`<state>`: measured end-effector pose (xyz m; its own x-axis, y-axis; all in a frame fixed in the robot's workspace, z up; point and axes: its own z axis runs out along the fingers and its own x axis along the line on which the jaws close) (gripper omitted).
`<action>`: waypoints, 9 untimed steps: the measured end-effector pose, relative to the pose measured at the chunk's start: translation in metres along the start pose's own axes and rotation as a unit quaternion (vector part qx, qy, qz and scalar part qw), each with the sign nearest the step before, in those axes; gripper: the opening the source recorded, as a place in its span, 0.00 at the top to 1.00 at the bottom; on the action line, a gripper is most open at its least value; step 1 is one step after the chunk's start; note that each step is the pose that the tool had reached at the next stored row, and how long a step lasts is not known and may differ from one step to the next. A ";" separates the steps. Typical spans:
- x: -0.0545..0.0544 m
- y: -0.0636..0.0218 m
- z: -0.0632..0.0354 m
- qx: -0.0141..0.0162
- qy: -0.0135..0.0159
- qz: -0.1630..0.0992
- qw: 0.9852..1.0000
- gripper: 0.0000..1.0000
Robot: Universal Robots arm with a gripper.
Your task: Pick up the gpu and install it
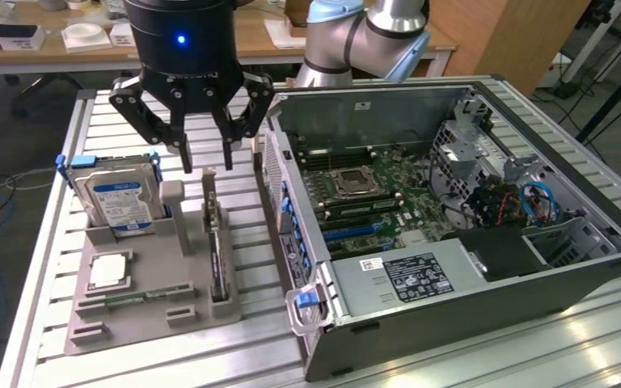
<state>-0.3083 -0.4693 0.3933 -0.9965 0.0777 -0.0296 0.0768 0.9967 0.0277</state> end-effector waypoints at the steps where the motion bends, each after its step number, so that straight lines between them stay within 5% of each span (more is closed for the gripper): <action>1: 0.000 0.0000 0.0000 0.000 0.000 0.000 1.000 0.53; 9: 0.000 -0.0001 0.0008 0.000 0.000 0.000 1.000 0.53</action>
<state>-0.3084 -0.4694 0.3925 -0.9965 0.0776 -0.0296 0.0768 0.9967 0.0277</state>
